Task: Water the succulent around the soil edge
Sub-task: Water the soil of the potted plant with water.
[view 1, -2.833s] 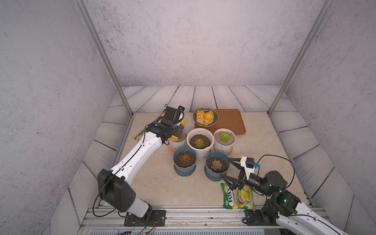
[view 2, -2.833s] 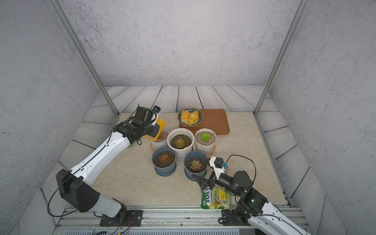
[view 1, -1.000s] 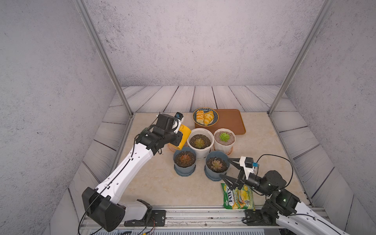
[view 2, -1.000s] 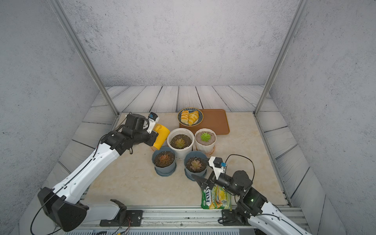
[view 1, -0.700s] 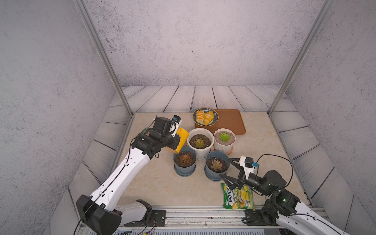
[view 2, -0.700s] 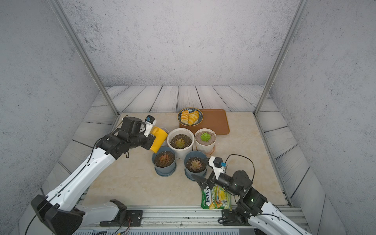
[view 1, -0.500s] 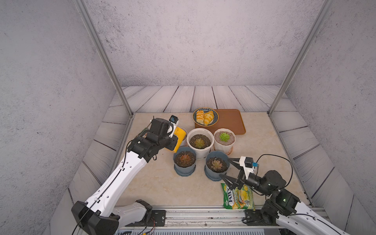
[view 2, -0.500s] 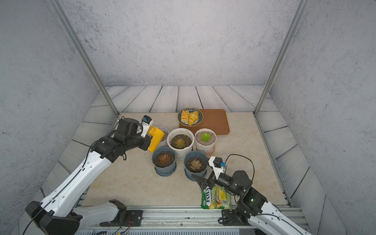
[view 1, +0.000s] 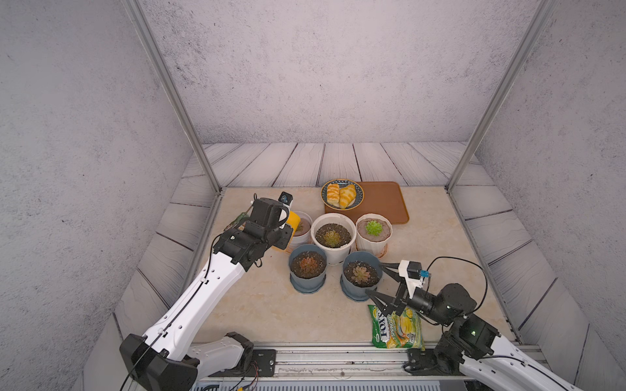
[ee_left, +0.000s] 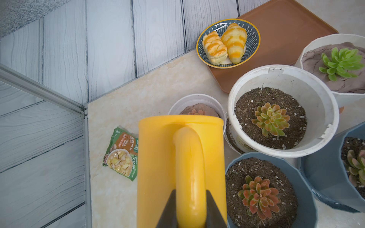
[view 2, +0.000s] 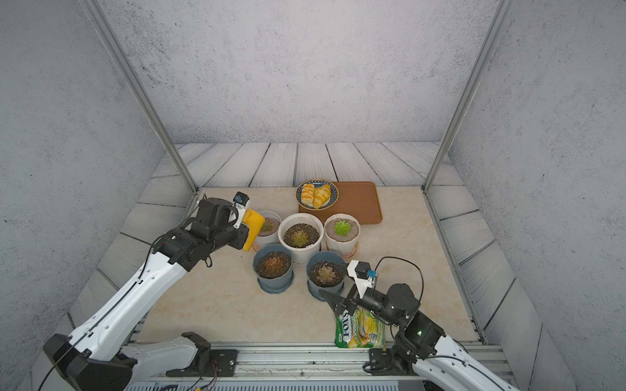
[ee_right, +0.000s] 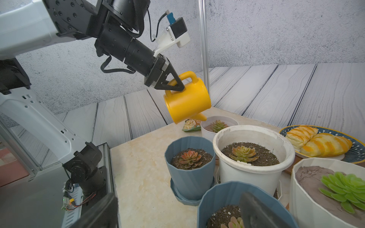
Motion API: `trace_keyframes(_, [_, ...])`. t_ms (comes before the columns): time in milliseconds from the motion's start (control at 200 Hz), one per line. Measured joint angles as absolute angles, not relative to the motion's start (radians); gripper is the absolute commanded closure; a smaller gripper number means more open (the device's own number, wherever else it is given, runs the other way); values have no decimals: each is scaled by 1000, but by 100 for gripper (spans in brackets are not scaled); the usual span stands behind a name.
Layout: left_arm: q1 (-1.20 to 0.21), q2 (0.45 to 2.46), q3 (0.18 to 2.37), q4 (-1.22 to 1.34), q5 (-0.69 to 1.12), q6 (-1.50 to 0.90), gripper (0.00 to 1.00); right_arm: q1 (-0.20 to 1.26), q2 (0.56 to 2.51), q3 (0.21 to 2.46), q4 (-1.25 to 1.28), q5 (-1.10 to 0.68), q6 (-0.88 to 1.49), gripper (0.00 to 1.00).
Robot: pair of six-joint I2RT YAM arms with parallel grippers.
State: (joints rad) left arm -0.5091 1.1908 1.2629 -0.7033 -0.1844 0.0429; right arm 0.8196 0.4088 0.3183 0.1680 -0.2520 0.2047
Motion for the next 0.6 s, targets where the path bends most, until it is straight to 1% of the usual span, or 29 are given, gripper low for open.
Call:
trace_keyframes(295, [-506, 1302, 1292, -672, -221, 77, 100, 820, 409, 318, 168, -252, 205, 1])
trace_keyframes(600, [-506, 1388, 1388, -644, -237, 91, 100, 820, 408, 318, 167, -253, 205, 1])
